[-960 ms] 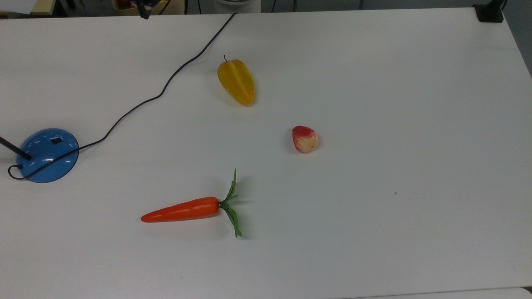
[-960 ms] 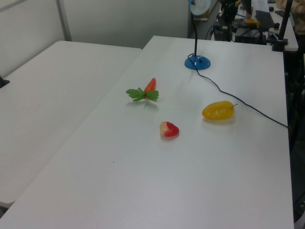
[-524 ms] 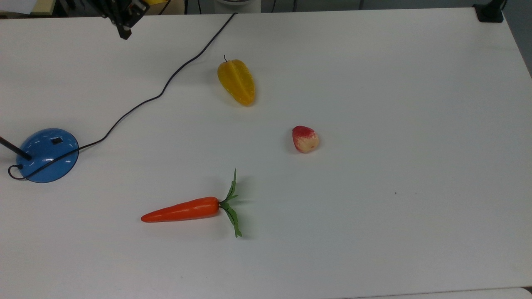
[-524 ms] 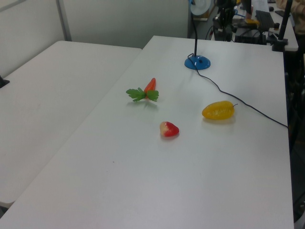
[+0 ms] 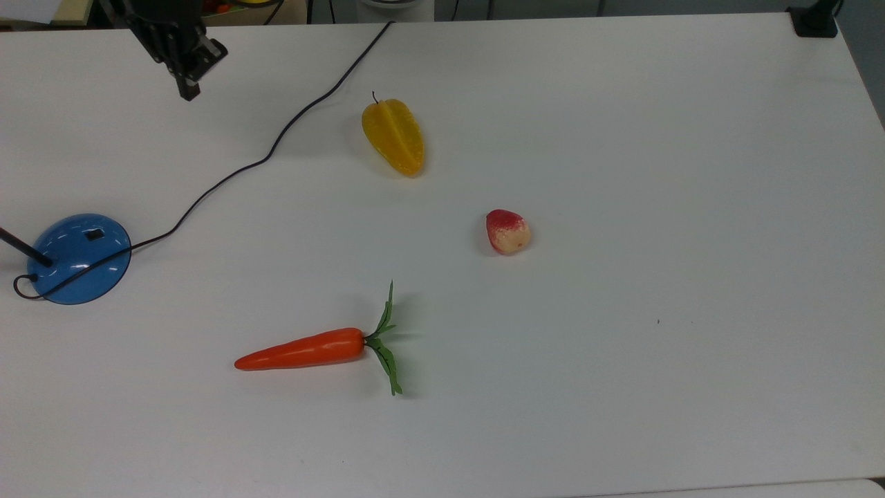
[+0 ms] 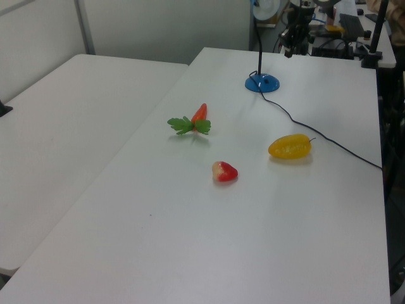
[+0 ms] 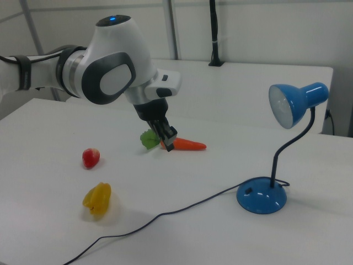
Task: Turn on desk lamp
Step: 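Move the gripper toward the blue lamp base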
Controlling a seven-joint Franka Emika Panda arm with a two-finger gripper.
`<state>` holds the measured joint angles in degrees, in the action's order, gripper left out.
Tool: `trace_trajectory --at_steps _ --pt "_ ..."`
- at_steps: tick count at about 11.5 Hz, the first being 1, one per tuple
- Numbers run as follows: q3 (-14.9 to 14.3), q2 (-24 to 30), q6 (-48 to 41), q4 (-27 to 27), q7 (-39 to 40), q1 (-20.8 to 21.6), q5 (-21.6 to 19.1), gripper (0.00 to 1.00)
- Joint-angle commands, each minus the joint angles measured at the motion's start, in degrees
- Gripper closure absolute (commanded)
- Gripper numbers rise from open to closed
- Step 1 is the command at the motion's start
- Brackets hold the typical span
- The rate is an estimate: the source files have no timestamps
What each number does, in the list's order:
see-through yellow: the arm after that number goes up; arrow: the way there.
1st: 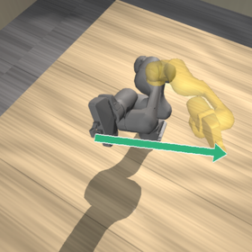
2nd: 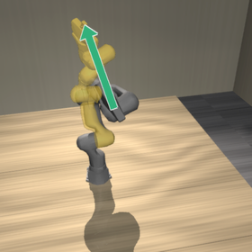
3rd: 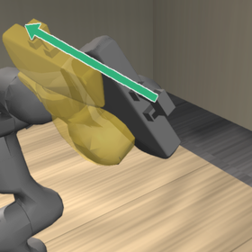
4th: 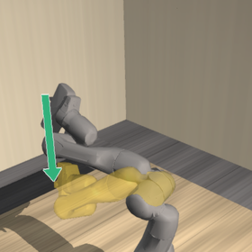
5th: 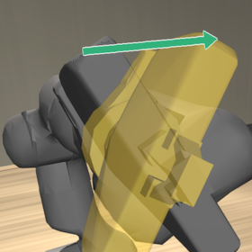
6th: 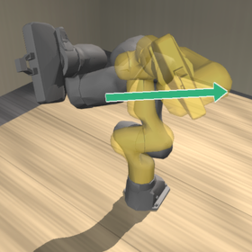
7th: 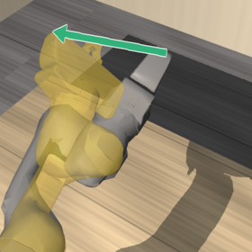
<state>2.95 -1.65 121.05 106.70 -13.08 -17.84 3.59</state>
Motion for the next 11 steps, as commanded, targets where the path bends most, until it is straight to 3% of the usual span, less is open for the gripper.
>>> trace_trajectory --at_steps 1,8,11 --pt "0.13 1.75 6.02 2.63 -3.79 -2.55 1.32 1.0" --pt "0.13 -5.98 20.69 1.93 -9.58 -6.68 3.69 1.0" --pt "-0.83 -10.12 21.86 -1.49 -12.76 -6.77 4.84 1.0"
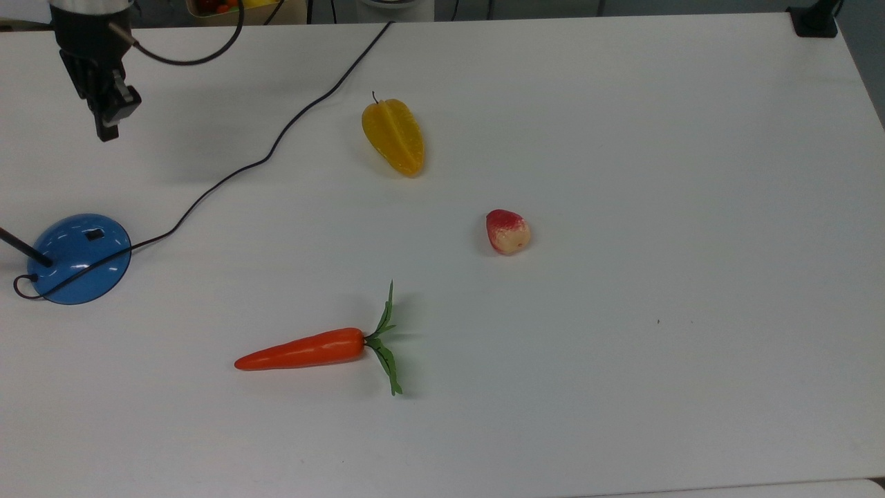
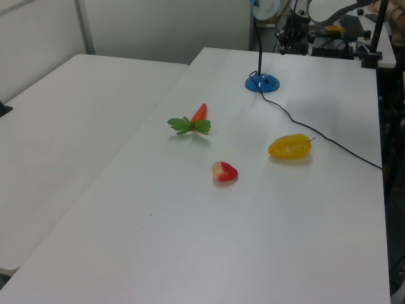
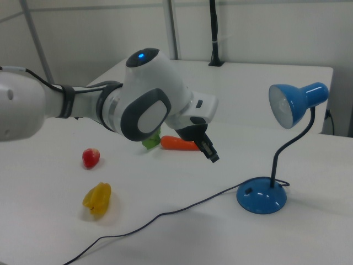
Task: Turn on desk lamp
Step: 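Move the gripper toward the blue lamp base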
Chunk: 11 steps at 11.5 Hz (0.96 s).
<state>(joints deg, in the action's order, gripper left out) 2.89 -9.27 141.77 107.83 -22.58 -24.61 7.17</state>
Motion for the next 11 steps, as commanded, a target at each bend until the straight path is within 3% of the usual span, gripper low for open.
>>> trace_trajectory --at_steps 1,4,6,11 --pt "-1.22 -2.86 2.45 -2.8 -4.3 0.0 1.35 1.0" --pt "-2.98 -6.1 7.19 -3.59 -7.56 0.09 2.31 1.0" --pt "-3.59 -9.35 7.47 -6.92 -8.87 0.18 2.67 1.0" --pt "-3.6 -12.79 7.65 -9.48 -10.29 0.53 4.95 1.0"
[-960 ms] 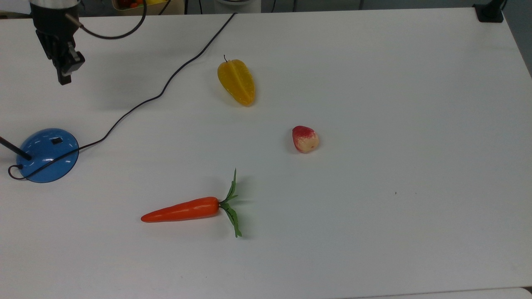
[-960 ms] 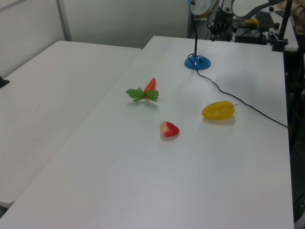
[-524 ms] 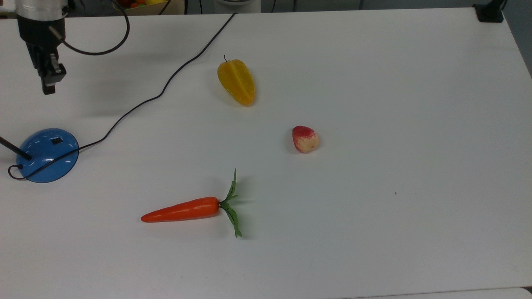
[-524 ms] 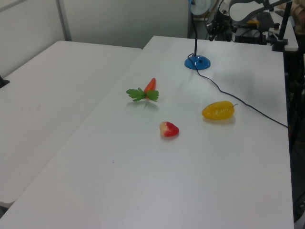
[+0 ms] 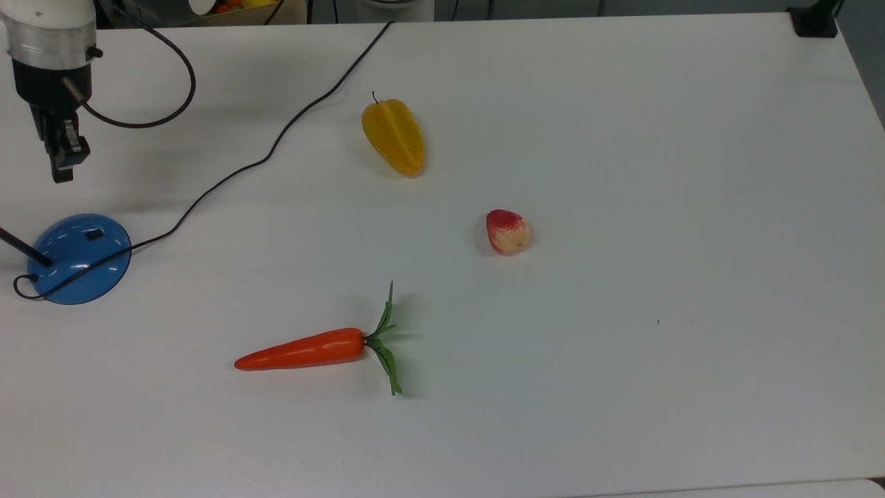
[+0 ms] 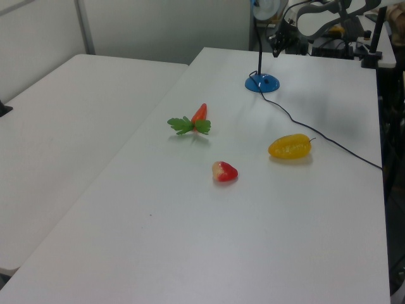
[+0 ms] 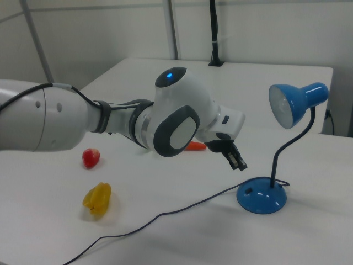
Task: Turn on desk lamp
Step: 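Lower the gripper onto the switch on the lamp base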
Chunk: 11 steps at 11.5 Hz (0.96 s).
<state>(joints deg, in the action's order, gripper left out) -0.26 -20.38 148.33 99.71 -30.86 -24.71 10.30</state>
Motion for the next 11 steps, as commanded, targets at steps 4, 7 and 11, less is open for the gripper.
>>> trace_trajectory --at_steps 4,7,11 --pt "-0.7 -6.23 1.17 -3.64 -2.28 0.45 3.58 1.0" --pt "-1.76 -8.18 1.17 -5.4 -2.28 0.98 3.68 1.0" --pt "-1.76 -9.5 5.57 -5.4 -4.83 1.07 5.17 1.0"
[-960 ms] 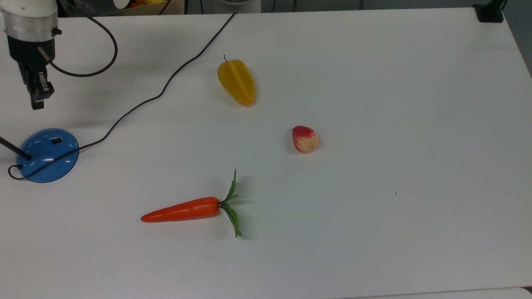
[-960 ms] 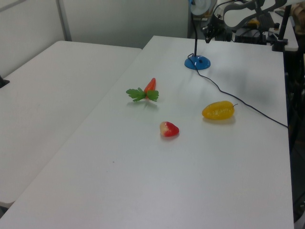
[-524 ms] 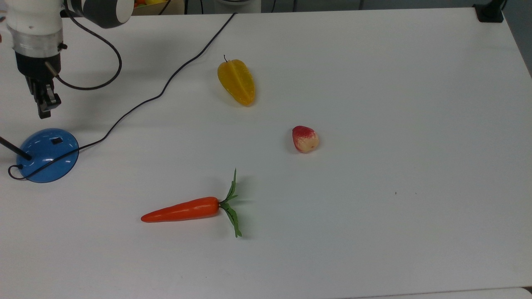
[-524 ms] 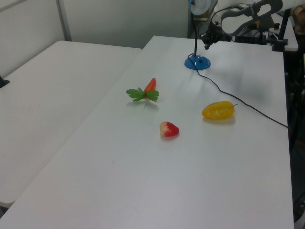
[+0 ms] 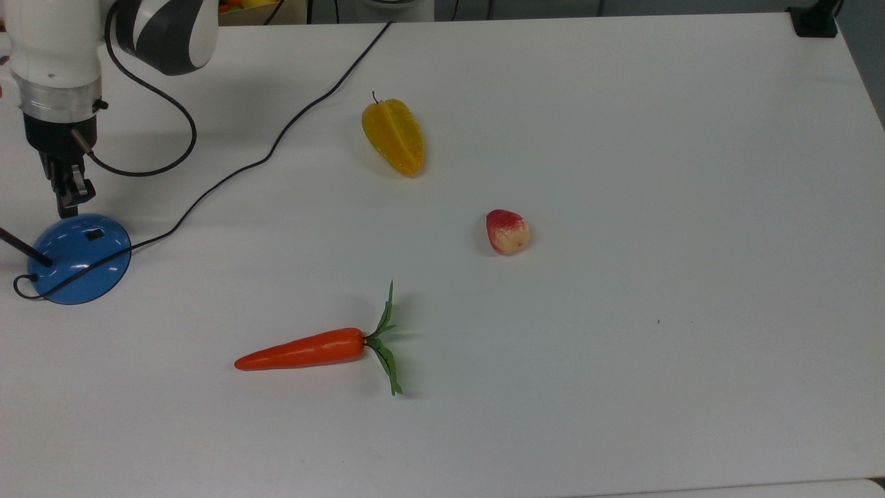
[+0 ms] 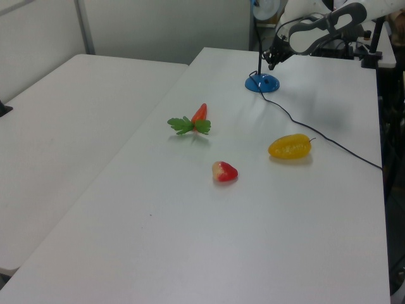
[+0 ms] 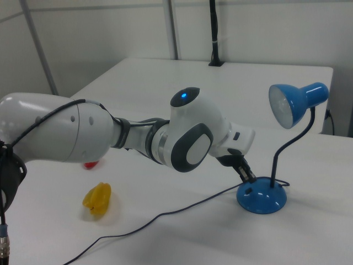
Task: Turn on desk lamp
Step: 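Lower the gripper onto the switch on the lamp base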
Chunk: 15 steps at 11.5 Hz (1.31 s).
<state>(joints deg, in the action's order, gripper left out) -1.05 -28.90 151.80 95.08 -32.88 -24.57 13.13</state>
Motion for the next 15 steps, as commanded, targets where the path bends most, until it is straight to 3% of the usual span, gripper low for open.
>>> trace_trajectory --at_steps 1,15 --pt "-0.97 -1.06 2.19 -0.78 -2.89 0.93 2.43 1.0" --pt "-0.97 -4.67 2.36 -2.79 -2.98 1.81 3.75 1.0"
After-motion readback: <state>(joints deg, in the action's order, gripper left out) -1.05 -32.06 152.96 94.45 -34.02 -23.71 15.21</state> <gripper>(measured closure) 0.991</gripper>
